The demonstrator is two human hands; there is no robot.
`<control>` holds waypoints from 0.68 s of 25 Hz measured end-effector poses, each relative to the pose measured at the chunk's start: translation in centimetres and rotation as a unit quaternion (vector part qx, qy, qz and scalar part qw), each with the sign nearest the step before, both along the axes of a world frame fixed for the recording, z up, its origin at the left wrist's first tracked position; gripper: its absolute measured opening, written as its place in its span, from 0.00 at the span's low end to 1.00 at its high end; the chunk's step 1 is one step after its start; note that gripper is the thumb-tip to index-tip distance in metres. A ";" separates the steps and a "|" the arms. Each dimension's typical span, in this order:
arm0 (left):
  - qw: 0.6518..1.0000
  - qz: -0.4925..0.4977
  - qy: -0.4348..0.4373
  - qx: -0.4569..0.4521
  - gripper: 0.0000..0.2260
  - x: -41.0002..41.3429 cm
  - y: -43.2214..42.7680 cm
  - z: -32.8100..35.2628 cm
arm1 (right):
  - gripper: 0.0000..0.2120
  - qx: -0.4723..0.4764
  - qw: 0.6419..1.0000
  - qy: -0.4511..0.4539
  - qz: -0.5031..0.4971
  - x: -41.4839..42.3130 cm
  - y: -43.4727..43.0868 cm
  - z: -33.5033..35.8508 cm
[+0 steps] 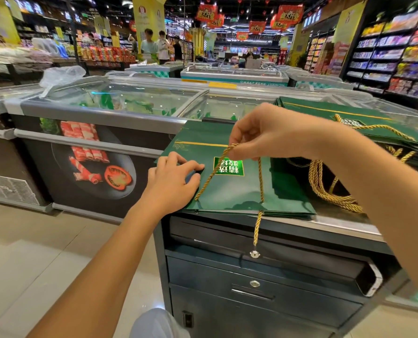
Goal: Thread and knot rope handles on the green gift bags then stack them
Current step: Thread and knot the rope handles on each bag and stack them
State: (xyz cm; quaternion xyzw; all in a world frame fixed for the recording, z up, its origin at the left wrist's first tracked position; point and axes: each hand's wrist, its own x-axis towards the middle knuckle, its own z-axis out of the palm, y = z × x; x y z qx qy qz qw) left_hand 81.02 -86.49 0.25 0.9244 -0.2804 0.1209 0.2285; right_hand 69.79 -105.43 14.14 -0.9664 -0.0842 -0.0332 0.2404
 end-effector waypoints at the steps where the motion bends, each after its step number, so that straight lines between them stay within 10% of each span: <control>1: 1.000 -0.001 0.001 -0.001 0.14 0.0 0.0 0.0 | 0.06 -0.005 1.000 0.015 0.004 0.0 0.1 0.6; 17: 1.000 -0.006 -0.005 -0.004 0.15 0.2 0.1 -0.2 | 0.05 -0.086 0.994 -0.068 -0.024 1.9 1.9 4.6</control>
